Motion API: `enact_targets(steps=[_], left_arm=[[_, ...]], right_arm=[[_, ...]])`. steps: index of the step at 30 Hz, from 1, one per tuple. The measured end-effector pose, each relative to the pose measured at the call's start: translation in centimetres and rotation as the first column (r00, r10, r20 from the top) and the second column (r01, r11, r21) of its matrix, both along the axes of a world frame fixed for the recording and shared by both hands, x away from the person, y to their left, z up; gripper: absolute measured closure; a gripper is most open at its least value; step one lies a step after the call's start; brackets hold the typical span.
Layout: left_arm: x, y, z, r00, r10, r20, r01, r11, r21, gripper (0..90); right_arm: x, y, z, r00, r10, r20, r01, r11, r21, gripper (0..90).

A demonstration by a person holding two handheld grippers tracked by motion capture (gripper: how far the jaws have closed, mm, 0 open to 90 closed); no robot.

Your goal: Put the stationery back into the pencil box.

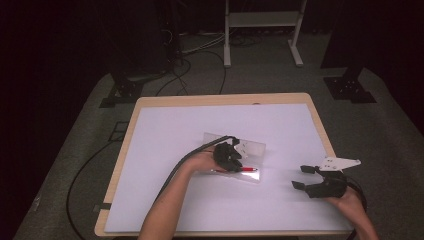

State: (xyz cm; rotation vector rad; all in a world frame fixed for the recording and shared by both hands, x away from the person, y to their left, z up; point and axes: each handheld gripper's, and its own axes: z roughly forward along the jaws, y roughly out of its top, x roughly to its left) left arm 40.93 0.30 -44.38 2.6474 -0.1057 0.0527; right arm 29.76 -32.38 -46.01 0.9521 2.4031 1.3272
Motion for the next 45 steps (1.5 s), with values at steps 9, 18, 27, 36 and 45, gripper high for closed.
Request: enact_targets(steps=[9, 18, 27, 36, 45], left_arm=[[-0.1, 0.1, 0.3, 1.0000, 0.008, -0.004, -0.008, 0.9996, -0.026, 71.3], [-0.7, 0.4, 1.7, 0.9999, -0.002, 0.016, 0.003, 0.9979, -0.065, 67.8], [-0.8, 0.7, 2.2, 0.9999, 0.016, -0.002, -0.016, 0.9962, -0.085, 61.3], [-1.3, 1.3, 2.1, 0.9996, 0.027, -0.010, -0.028, 0.9930, -0.115, 53.9], [-2.0, 3.1, 2.4, 0.9976, 0.066, -0.018, -0.068, 0.9849, -0.159, 51.5]], right_arm=[[-0.1, -0.4, 0.2, 0.9999, -0.010, 0.008, 0.010, 1.000, 0.001, 25.9], [-0.2, -0.9, -0.1, 0.9996, -0.028, 0.010, 0.028, 1.000, 0.002, 25.9], [-0.1, -0.7, -0.3, 0.9997, -0.023, 0.003, 0.023, 1.000, -0.012, 25.9], [0.1, -0.5, -0.5, 0.9996, -0.026, -0.007, 0.026, 0.999, -0.030, 25.6], [0.1, -0.1, -0.4, 0.9997, -0.024, 0.001, 0.024, 0.999, -0.034, 25.5]])
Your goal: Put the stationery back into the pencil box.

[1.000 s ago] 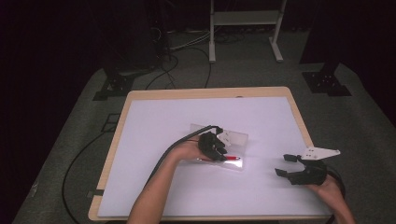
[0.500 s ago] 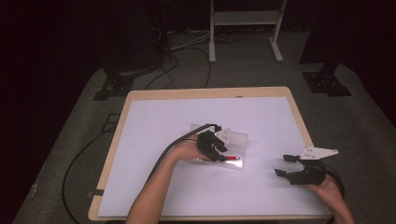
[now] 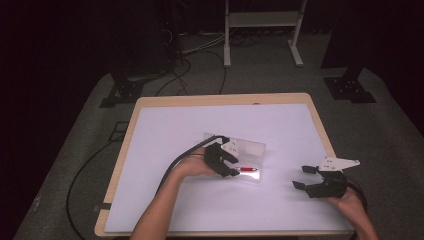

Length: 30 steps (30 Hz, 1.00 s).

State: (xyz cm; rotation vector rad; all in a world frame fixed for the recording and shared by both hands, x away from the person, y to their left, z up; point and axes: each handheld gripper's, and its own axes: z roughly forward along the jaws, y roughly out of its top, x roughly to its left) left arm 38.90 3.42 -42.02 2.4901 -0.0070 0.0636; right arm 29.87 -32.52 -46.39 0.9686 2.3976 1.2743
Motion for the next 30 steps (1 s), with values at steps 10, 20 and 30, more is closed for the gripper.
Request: enact_targets(steps=[10, 20, 30], left_arm=[[-0.2, 1.0, 0.0, 0.9997, 0.025, 0.000, -0.025, 0.9996, -0.014, 48.9], [-0.7, 2.2, 0.3, 0.9989, 0.046, 0.006, -0.046, 0.9979, -0.047, 43.9], [-1.3, 3.3, 0.0, 0.9983, 0.059, -0.003, -0.059, 0.9968, -0.055, 41.1]], right_arm=[[0.0, 0.0, -0.1, 1.0000, -0.006, -0.007, 0.006, 1.000, -0.001, 25.1], [0.0, 0.1, -0.2, 0.9999, -0.013, -0.010, 0.013, 1.000, -0.008, 23.1], [0.1, 0.1, -0.3, 0.9997, -0.020, -0.014, 0.020, 1.000, -0.009, 22.1]])
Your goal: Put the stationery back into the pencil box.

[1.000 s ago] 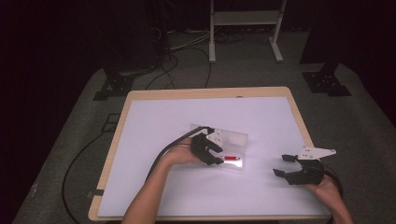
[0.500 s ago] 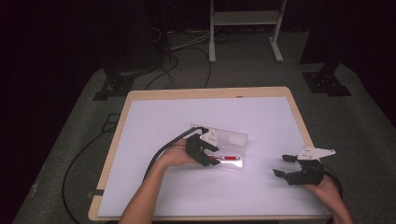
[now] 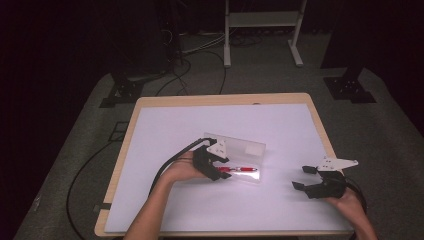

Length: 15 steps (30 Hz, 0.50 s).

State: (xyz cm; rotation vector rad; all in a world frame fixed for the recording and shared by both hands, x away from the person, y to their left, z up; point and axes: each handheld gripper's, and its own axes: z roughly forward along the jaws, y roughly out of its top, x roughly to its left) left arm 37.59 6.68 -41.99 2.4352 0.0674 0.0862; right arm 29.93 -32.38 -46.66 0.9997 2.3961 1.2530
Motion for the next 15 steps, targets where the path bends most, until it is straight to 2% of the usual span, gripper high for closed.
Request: enact_targets(steps=[8, 15], left_arm=[[-0.3, 0.9, -0.3, 0.9996, 0.026, -0.015, -0.026, 0.9994, -0.022, 36.6], [-0.8, 2.0, -0.1, 0.9987, 0.049, -0.011, -0.050, 0.9977, -0.047, 32.7]], right_arm=[[0.1, 0.1, 0.0, 1.0000, -0.001, 0.002, 0.001, 1.000, -0.010, 21.9], [0.0, 0.1, 0.0, 1.0000, -0.005, 0.000, 0.005, 1.000, -0.004, 21.9]])
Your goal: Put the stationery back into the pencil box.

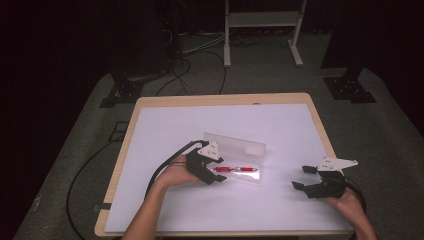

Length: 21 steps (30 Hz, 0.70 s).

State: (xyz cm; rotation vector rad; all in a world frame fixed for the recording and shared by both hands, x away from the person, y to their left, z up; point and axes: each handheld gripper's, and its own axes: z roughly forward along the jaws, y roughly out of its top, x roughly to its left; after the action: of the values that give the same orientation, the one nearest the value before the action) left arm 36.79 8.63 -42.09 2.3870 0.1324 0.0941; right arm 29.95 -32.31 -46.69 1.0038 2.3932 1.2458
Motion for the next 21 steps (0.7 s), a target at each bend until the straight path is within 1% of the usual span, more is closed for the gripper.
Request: enact_targets(steps=[2, 4, 8, 10, 12, 14, 16, 17, 21], left_arm=[[-0.1, 0.4, -0.1, 1.0000, 0.007, -0.001, -0.007, 1.0000, 0.001, 32.0], [0.0, 0.7, -0.3, 0.9998, 0.015, -0.011, -0.015, 0.9999, 0.005, 30.5], [-0.2, 1.3, -0.5, 0.9993, 0.033, -0.018, -0.033, 0.9993, -0.018, 29.9], [-0.2, 1.6, -0.5, 0.9992, 0.039, -0.011, -0.039, 0.9991, -0.018, 29.1], [-0.4, 1.9, -0.5, 0.9987, 0.050, -0.013, -0.050, 0.9983, -0.030, 29.0], [-0.5, 2.2, -0.5, 0.9985, 0.054, -0.013, -0.054, 0.9982, -0.027, 27.8], [-0.7, 2.4, -0.4, 0.9983, 0.057, -0.003, -0.058, 0.9979, -0.030, 26.6], [-0.8, 2.6, -0.4, 0.9982, 0.060, -0.003, -0.061, 0.9974, -0.039, 26.6], [-0.9, 3.2, -0.5, 0.9970, 0.077, -0.005, -0.077, 0.9961, -0.044, 25.7]], right_arm=[[0.0, 0.0, 0.0, 1.0000, -0.002, -0.001, 0.002, 1.000, 0.002, 21.9], [0.0, 0.0, 0.0, 1.0000, -0.001, 0.002, 0.001, 1.000, 0.000, 21.9], [0.0, 0.1, 0.0, 1.0000, 0.000, -0.001, 0.000, 1.000, -0.009, 21.9], [0.0, 0.1, -0.1, 1.0000, 0.000, -0.002, 0.000, 1.000, -0.007, 21.9], [0.0, 0.1, -0.1, 1.0000, 0.001, -0.001, -0.001, 1.000, -0.008, 21.9], [0.0, 0.2, -0.1, 1.0000, 0.001, -0.001, -0.001, 1.000, -0.009, 21.9], [0.0, 0.2, -0.1, 1.0000, 0.001, -0.002, -0.001, 1.000, -0.010, 21.9], [0.0, 0.2, -0.1, 1.0000, 0.002, -0.003, -0.002, 1.000, -0.011, 21.9], [0.0, 0.3, -0.1, 1.0000, 0.002, -0.003, -0.002, 1.000, -0.014, 21.9]])
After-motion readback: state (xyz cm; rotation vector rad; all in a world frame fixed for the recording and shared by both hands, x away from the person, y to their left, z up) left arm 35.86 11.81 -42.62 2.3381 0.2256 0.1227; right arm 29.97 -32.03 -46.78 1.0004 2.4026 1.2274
